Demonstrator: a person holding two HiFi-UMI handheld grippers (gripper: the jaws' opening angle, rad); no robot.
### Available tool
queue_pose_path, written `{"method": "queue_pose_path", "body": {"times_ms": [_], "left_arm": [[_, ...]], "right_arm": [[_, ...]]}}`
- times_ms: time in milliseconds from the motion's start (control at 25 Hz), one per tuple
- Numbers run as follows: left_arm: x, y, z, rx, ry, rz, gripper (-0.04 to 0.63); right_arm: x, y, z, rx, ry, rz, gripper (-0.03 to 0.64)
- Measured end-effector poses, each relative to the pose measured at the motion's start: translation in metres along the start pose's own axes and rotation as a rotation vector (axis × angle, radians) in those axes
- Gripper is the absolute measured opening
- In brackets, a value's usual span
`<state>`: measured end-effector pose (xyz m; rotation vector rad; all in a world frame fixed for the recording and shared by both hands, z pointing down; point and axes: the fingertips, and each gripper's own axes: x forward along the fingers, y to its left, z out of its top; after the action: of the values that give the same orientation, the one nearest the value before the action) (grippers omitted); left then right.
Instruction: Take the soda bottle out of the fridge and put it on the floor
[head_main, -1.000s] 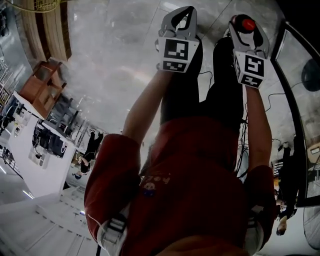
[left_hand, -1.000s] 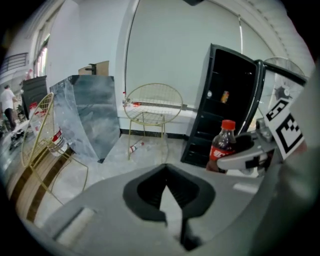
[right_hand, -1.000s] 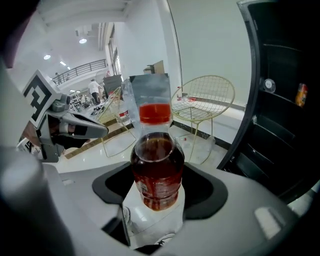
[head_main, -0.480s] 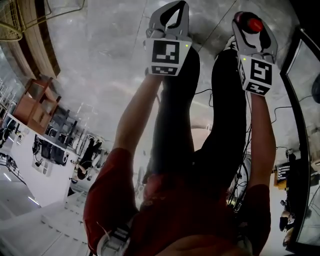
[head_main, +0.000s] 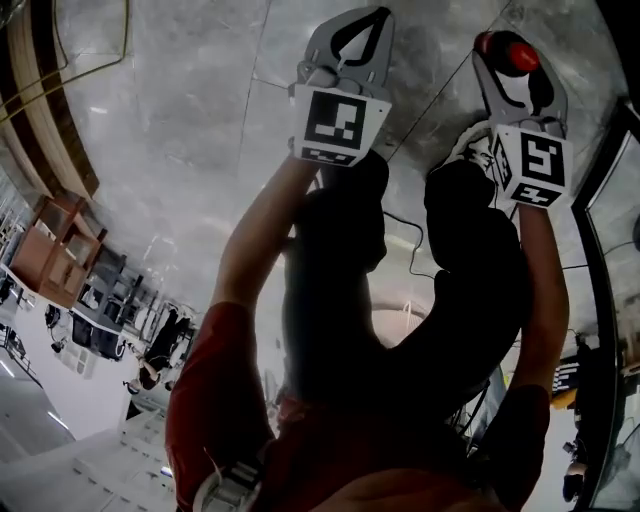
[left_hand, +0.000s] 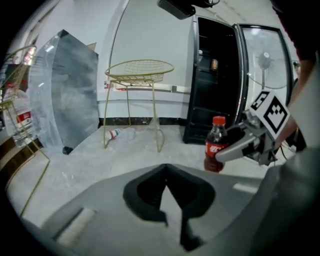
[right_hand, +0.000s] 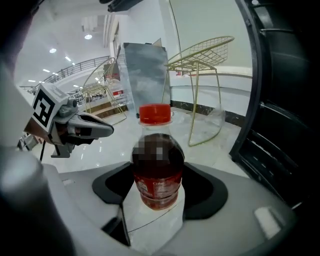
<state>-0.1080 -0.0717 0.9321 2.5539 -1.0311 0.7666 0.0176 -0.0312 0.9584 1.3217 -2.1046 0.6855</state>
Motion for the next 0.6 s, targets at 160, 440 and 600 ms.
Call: {"method": "queue_pose_path", "body": {"times_ms": [160,440,600], "left_arm": [[0.043,0.011,-0.034,0.065,-0.071,-0.01,0.0],[0.089,0.022,-0.051,0.157,-0.198,-0.012,-0.002],[0.101,0.032,-0.053,0.144,-0.238,0.016,0.0]], "right_arm": [[0.048,-0.023,-0.014,-0.078,-0.076,0.019,0.298],[0.121,-0.037,-0.017,-0.158,-0.188,0.031,0.298],[0.145,-0.033,-0.016,-0.176,-0.218,0.062,0.298]]}}
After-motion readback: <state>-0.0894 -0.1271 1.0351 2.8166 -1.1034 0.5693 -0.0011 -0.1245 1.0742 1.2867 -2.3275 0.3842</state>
